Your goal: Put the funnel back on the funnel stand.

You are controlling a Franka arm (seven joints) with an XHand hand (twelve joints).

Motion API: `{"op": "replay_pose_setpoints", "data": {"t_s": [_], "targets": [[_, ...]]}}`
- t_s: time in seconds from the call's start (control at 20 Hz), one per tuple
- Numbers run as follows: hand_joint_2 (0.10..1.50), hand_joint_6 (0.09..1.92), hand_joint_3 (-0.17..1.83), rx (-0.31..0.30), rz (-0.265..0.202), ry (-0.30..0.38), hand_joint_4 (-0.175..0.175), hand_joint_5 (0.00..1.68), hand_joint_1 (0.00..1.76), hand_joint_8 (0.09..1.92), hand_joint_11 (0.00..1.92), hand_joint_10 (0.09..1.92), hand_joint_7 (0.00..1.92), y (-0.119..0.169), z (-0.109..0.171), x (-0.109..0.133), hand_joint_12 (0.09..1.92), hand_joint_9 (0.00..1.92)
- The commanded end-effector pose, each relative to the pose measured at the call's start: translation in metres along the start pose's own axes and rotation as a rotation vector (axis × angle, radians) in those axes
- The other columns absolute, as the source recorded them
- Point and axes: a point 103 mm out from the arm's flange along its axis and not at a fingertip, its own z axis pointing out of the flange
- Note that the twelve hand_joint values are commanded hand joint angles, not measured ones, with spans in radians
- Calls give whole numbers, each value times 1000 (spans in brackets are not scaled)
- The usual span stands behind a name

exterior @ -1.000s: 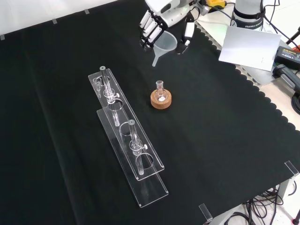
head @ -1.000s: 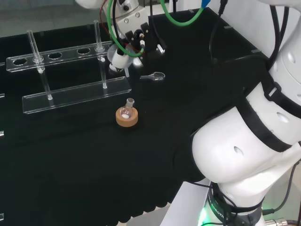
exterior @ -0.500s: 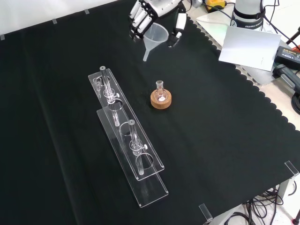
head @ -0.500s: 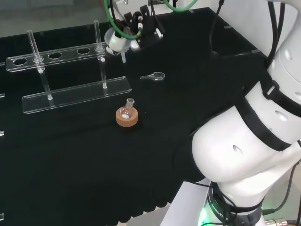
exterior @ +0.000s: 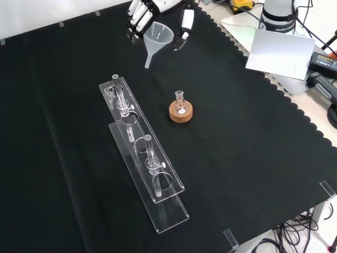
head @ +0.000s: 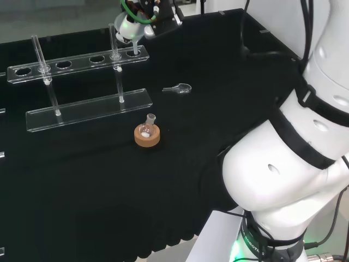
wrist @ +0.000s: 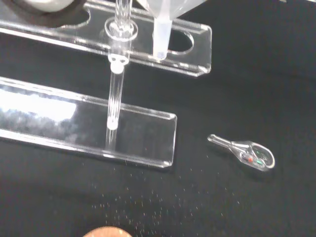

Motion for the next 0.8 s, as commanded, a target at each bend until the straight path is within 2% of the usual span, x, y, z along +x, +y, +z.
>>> {"op": "replay_pose_setpoints", "data": {"t_s": [0.05, 0.45, 0.8], "targets": [[807, 613, 479, 5, -22, 5, 29, 691, 779, 672, 671, 477, 427, 38, 6, 2, 1231, 802], [810, 618, 480, -3, 3, 22, 29, 693, 780, 674, 675, 479, 428, 67, 16, -20, 1230, 802], [812, 621, 481, -2, 8, 29, 28, 694, 782, 675, 679, 481, 428, 82, 20, -25, 1230, 802]]}}
